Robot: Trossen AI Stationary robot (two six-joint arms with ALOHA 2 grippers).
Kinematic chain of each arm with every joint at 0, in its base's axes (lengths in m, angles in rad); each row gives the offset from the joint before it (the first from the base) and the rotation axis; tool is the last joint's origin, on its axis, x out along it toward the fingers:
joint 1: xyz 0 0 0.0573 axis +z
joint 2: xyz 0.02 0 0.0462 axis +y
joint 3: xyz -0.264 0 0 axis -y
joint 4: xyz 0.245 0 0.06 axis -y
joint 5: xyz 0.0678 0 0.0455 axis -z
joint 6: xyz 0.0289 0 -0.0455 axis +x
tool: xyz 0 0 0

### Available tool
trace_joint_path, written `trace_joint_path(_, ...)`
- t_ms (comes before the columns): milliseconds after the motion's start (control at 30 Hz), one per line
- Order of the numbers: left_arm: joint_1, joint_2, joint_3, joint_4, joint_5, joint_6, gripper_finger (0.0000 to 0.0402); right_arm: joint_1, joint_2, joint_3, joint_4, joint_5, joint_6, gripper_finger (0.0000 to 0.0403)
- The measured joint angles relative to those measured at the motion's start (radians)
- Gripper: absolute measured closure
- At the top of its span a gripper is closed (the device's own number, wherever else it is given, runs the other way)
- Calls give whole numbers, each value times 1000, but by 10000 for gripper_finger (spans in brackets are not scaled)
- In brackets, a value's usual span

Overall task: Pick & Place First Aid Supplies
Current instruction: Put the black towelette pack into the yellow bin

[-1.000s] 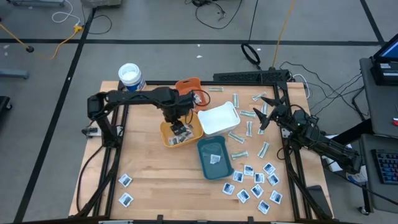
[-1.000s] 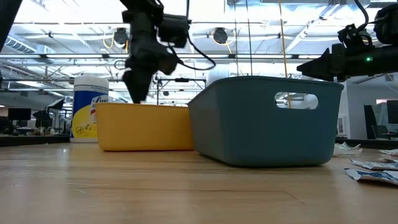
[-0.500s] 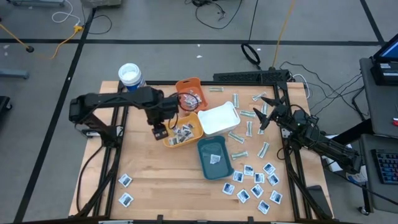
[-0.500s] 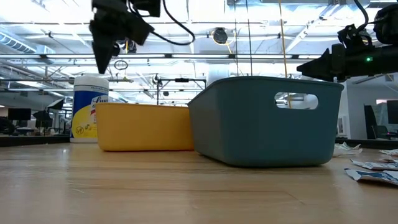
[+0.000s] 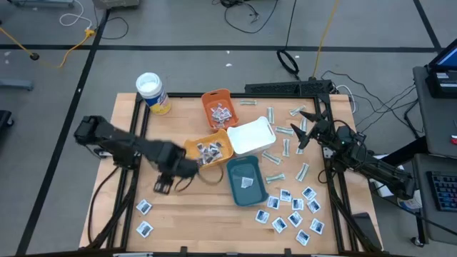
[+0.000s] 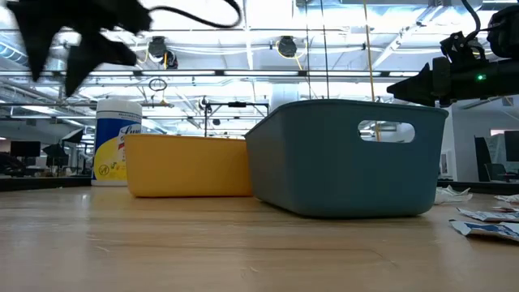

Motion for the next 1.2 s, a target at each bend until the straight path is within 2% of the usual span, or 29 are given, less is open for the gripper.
trace_joint_path(267, -303, 0, -35, 2, 1, -119, 210, 0, 0, 0, 0, 0, 0, 80)
trace_joint_path(467, -453, 0, -35, 1, 18, -280, 210, 0, 0, 0, 0, 0, 0, 80)
trace_joint_path(700, -528, 5, -52, 40, 84, -423, 211, 0, 0, 0, 0, 0, 0, 80)
trace_joint_path(833, -561, 24, -130, 135, 121, -490, 211, 0, 0, 0, 0, 0, 0, 80)
trace_joint_path(1200, -622, 51, -346, 355, 122, -579, 211, 0, 0, 0, 0, 0, 0, 80)
